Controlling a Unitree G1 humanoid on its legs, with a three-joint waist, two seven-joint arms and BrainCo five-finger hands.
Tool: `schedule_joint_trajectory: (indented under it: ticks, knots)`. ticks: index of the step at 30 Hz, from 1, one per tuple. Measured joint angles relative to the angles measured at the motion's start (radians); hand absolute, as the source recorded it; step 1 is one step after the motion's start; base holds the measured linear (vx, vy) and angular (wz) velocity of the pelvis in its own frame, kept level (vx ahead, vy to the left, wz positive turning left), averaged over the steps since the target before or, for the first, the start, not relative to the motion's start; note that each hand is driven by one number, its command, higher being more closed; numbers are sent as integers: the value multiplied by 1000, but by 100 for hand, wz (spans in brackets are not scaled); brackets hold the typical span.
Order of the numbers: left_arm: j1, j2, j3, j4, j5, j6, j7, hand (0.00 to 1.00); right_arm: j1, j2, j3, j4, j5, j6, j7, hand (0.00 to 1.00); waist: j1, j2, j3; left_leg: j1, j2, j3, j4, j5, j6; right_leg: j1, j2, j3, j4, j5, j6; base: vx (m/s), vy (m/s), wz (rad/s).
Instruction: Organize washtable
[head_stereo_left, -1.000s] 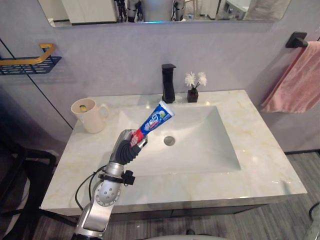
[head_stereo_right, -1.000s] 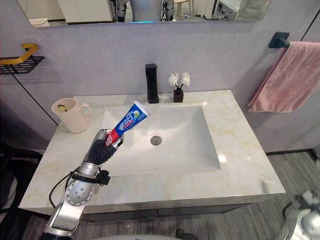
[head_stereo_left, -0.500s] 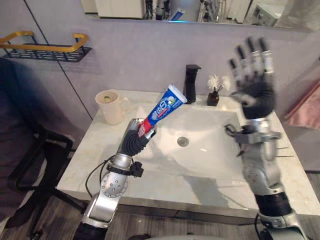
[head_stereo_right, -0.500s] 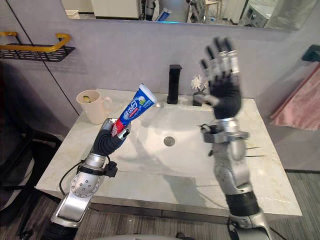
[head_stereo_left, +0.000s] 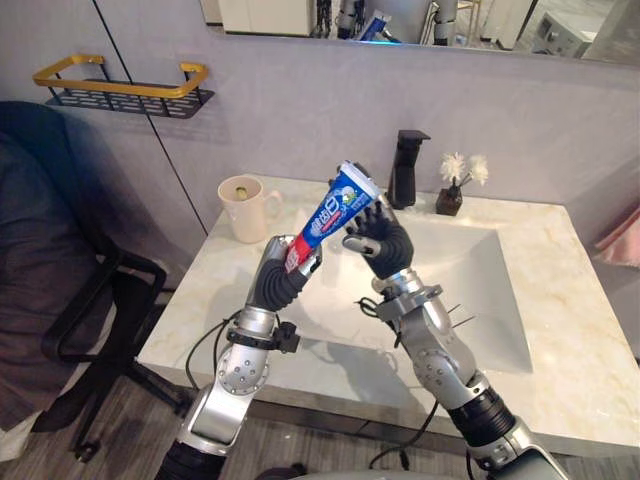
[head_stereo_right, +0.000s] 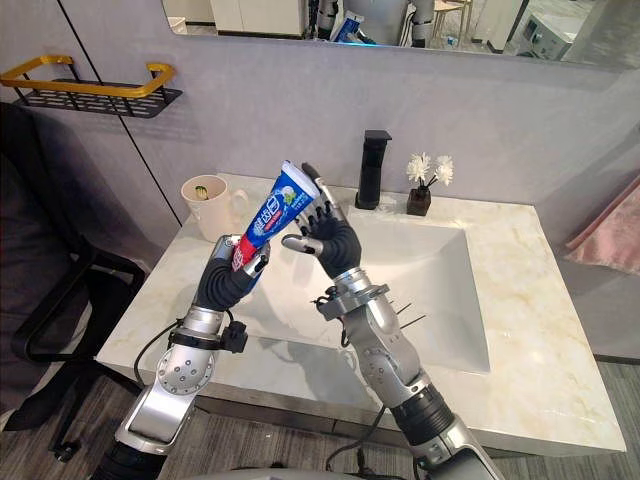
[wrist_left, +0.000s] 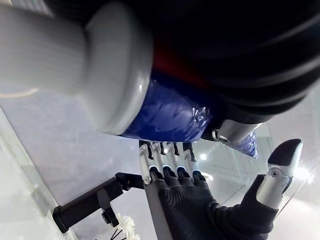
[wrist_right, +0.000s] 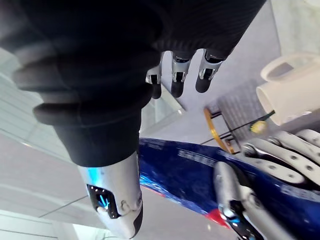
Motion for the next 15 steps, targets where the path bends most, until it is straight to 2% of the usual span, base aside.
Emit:
schedule_joint_trajectory:
  ticks: [3, 4, 15]
  knots:
    - [-15, 0, -57, 32, 2, 0, -4, 100, -26, 9, 33, 16, 1, 0, 0, 0, 0, 1, -1, -1, -6, 2, -31, 24, 2, -16, -6, -1, 1, 0, 0, -56, 3, -1]
    - [-21, 0, -75, 48, 3, 0, -9, 100, -46, 13, 53, 19, 1, 1, 0, 100, -1, 1, -1, -1, -6, 2, -39, 30, 2, -21, -6, -1, 3, 1, 0, -59, -3, -1]
    - [-62, -14, -131, 156, -12, 1, 0, 100, -71, 4, 70, 84, 21, -2, -44, 100, 0, -1, -30, 2, -3, 5, -61, 39, 1, -29, -5, 5, -1, 2, 0, -4, 0, 0]
